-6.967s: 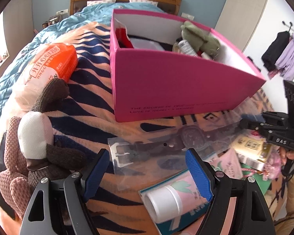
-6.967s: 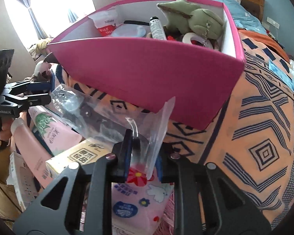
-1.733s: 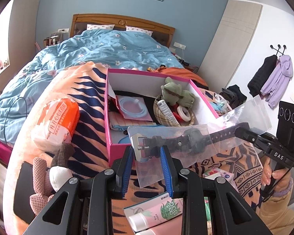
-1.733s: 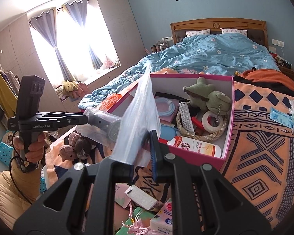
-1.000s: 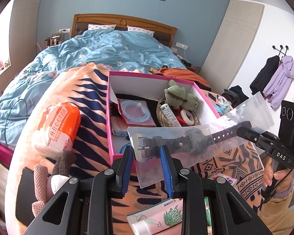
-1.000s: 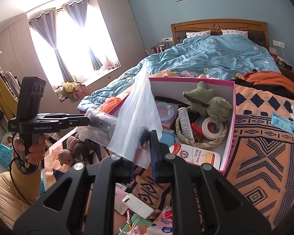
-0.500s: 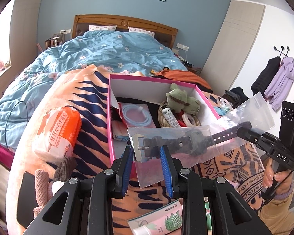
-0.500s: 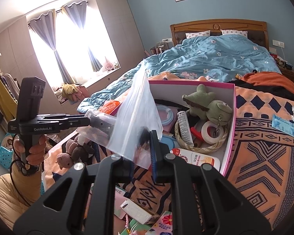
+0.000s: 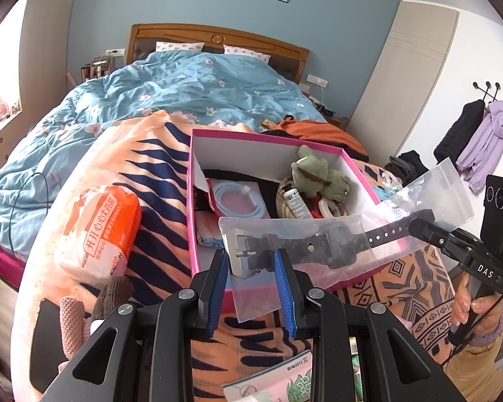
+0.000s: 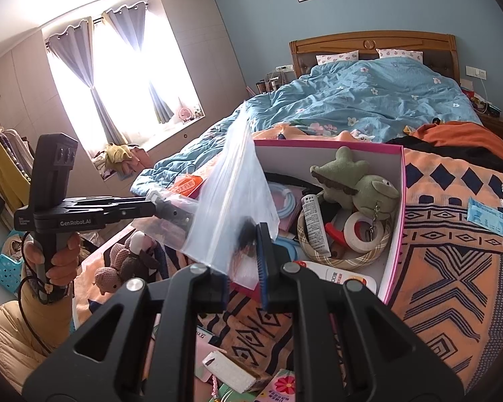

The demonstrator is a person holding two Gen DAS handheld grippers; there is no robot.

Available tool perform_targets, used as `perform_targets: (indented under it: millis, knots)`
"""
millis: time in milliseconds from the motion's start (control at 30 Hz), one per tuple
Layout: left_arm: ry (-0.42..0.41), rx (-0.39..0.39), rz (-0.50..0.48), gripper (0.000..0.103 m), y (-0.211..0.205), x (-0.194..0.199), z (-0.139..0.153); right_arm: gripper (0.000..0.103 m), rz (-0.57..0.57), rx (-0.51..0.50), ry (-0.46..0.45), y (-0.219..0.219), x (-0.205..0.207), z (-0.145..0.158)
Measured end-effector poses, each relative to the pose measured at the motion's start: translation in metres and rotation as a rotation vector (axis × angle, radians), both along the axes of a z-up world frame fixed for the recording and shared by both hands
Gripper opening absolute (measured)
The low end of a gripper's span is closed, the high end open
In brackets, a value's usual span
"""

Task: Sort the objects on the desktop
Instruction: 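Lift and carry the watch bag with both grippers over the pink box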

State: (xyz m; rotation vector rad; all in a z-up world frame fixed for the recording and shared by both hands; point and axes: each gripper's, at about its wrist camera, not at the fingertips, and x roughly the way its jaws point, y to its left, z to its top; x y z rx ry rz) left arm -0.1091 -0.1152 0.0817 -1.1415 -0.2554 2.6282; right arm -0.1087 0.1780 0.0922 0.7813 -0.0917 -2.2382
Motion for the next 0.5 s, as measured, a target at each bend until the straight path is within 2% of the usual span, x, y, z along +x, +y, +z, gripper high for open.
perform_targets:
  millis: [500]
  knots:
    - [-0.011, 0.000, 0.007, 0.028, -0.001, -0.007, -0.005, 0.015, -0.014, -0.001, -0.020, -0.003, -0.019, -0.007]
